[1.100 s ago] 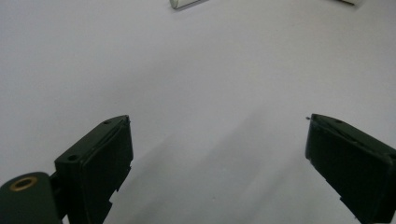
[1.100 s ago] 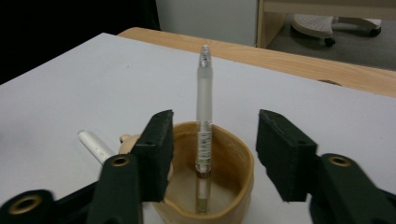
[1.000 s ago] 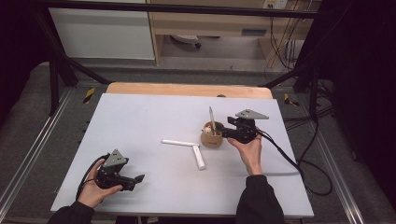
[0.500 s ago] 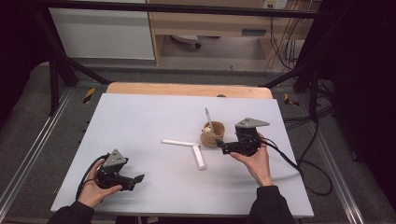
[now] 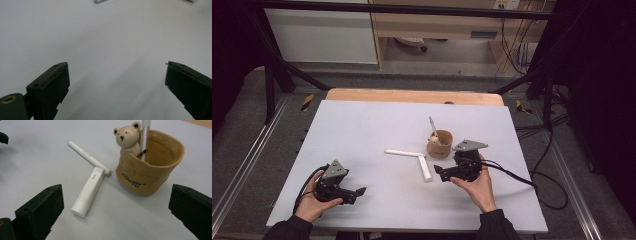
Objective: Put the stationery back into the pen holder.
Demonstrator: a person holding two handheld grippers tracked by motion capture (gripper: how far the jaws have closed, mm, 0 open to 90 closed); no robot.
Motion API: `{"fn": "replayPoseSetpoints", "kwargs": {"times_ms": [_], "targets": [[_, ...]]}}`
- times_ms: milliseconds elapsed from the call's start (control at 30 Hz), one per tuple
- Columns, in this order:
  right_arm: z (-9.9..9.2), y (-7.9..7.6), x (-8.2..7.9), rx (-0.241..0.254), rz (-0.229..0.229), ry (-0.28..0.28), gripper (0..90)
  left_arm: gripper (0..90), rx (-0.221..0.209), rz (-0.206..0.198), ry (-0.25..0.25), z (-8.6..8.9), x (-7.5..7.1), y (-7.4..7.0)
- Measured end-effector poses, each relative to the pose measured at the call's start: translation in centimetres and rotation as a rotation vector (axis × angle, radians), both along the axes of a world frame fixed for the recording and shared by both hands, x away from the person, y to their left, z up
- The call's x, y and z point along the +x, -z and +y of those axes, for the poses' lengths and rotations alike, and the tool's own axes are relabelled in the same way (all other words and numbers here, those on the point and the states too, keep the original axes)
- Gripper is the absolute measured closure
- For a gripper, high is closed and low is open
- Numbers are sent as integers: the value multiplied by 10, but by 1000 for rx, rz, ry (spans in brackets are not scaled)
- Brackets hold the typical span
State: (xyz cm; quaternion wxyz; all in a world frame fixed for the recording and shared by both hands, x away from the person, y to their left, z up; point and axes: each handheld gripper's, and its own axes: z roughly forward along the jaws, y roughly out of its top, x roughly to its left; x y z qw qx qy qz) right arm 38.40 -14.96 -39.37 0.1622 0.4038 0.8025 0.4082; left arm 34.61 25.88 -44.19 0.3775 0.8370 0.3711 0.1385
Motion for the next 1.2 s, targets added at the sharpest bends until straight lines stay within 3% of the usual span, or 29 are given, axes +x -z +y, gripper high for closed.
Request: {"fn": "replayPoseSetpoints", "kwargs": {"times_ms": [700, 1200], "targets": [[42, 28, -6, -67, 45, -26, 61, 47, 0, 1, -4, 0, 0, 0], [55, 49, -10, -68, 46, -3, 338, 47, 1, 1, 1, 0, 0, 0]]}}
